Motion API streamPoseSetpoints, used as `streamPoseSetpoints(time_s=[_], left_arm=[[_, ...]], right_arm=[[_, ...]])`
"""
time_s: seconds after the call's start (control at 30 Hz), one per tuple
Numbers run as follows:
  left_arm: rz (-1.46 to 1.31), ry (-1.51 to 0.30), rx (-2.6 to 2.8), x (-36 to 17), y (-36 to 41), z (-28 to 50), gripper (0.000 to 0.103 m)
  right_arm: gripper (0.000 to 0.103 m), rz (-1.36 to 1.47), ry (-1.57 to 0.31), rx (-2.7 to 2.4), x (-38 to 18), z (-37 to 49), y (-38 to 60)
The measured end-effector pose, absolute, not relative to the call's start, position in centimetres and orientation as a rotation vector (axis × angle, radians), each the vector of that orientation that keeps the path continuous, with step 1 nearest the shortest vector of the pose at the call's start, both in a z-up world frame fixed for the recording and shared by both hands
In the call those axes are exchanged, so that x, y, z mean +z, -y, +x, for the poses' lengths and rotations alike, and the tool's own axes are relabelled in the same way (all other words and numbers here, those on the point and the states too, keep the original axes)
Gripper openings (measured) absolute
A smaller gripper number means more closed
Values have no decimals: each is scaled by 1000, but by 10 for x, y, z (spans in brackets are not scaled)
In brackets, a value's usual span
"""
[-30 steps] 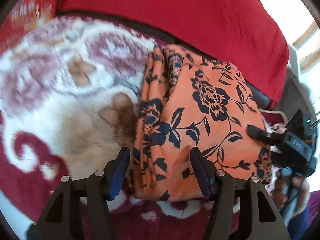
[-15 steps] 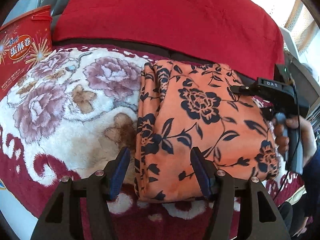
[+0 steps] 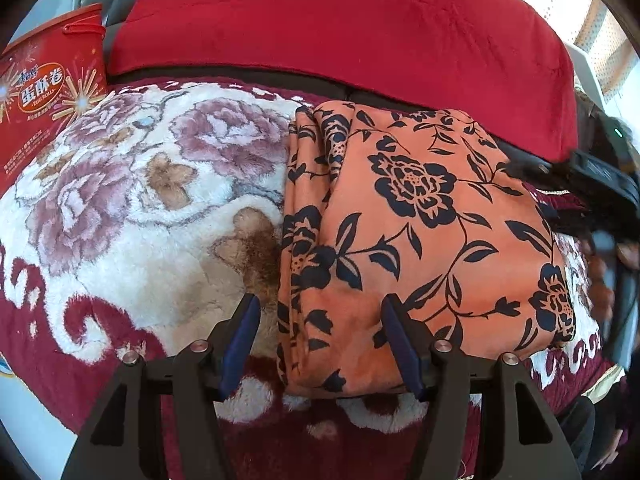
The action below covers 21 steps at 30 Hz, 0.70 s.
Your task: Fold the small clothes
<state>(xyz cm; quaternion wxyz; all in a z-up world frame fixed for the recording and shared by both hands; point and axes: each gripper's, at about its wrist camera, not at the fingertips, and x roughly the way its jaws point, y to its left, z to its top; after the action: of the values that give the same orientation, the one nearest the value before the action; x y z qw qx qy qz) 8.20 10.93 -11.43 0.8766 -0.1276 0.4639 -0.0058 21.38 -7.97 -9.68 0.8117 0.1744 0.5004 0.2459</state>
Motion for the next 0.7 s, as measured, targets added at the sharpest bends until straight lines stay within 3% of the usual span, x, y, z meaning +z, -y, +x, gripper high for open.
streamPoseSetpoints(time_s=[0.2, 0.23, 0.3, 0.43, 0.47, 0.53, 0.6, 0.7], left_arm=[[-324, -988, -28, -122, -113, 78, 64], [-339, -1008, -35, -130, -113, 81, 64], [-334, -1036, -31, -140, -111, 84, 64], [-304, -1004, 0, -120, -105, 79, 64], [-291, -991, 1, -115, -103, 77, 64], [-253, -950, 11, -101, -95, 72, 64], [-245, -910, 7, -88, -86, 69, 64], [-254, -872, -53, -76, -70, 73, 64]], right_arm=[[75, 439, -1128, 557, -116, 160, 91], [70, 413, -1151, 573, -123, 156, 86], [50, 367, -1160, 610, -128, 152, 75], [50, 310, -1137, 584, -117, 148, 66], [50, 302, -1132, 583, -116, 146, 66], [68, 329, -1144, 582, -119, 142, 71], [75, 362, -1140, 586, -122, 132, 76], [75, 424, -1128, 618, -121, 115, 91]])
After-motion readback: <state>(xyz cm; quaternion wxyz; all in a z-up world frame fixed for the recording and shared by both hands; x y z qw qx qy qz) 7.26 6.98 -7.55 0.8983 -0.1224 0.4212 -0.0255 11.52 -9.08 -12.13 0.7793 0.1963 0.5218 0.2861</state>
